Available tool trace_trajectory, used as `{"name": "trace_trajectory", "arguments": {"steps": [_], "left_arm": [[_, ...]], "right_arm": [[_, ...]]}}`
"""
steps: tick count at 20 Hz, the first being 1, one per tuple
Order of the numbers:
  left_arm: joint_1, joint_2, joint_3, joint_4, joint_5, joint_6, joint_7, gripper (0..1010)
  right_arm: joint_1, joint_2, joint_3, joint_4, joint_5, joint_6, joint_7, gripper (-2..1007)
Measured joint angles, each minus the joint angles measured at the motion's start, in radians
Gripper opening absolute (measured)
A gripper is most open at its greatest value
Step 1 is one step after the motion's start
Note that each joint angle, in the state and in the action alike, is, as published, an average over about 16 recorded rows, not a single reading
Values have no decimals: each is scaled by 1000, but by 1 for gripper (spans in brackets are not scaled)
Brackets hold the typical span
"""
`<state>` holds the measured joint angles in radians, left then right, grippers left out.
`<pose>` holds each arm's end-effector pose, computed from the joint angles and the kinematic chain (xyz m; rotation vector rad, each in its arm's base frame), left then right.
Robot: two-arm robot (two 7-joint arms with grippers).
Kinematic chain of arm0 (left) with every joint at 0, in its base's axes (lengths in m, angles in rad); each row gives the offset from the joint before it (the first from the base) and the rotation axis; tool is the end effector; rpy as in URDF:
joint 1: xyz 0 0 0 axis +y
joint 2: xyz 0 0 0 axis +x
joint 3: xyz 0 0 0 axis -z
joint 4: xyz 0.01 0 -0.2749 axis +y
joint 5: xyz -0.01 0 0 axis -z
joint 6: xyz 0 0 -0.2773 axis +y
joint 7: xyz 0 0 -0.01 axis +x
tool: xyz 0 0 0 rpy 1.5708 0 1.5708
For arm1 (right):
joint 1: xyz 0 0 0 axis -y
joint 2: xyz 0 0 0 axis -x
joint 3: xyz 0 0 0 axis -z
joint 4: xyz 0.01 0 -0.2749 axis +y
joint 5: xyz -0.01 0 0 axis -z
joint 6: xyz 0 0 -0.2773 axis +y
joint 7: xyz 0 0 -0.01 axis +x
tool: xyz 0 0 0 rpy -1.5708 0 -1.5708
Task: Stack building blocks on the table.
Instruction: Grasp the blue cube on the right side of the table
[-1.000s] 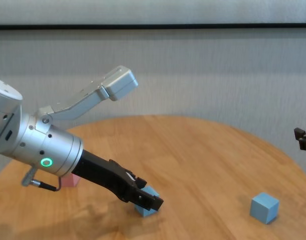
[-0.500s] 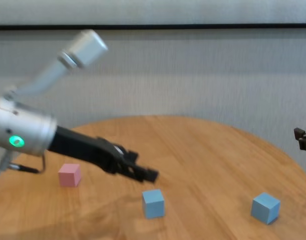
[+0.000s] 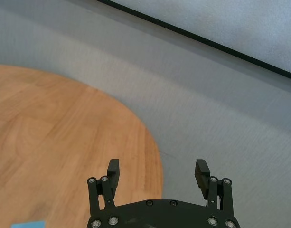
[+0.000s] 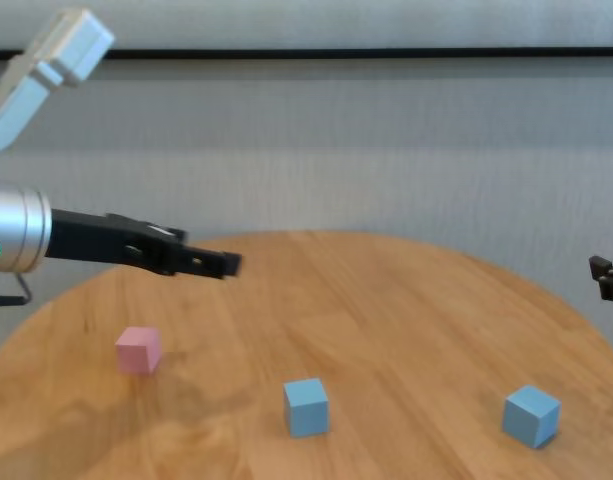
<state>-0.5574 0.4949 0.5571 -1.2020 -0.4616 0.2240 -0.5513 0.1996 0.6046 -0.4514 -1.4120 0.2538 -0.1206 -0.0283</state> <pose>0.4144 0.0571 -0.2270 0.3398 0.0941 0.7641 0.3259 -0.0824 -0.2840 -0.3043 -0.2852 -1.2479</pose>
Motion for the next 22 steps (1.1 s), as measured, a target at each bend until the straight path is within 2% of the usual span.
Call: {"name": "trace_trajectory", "arguments": {"steps": [6, 10, 13, 17, 20, 22], "left_arm": [[78, -13, -92, -47, 20, -33, 223, 1003], [114, -23, -134, -68, 32, -53, 303, 1003], [129, -28, -153, -75, 33, -63, 330, 1003], [134, -32, -162, -78, 31, -69, 339, 1003], [132, -32, -160, -76, 31, -68, 336, 1003], [131, -32, -157, -75, 31, -67, 335, 1003]], "right_arm": [[0, 0, 0, 0, 0, 0, 0, 1001], [0, 0, 0, 0, 0, 0, 0, 1001], [0, 0, 0, 0, 0, 0, 0, 1001], [-2, 2, 1, -5, 6, 5, 14, 1001], [-11, 9, 7, -21, 29, 29, 39, 1001], [-18, 15, 12, -34, 51, 56, 59, 1001]]}}
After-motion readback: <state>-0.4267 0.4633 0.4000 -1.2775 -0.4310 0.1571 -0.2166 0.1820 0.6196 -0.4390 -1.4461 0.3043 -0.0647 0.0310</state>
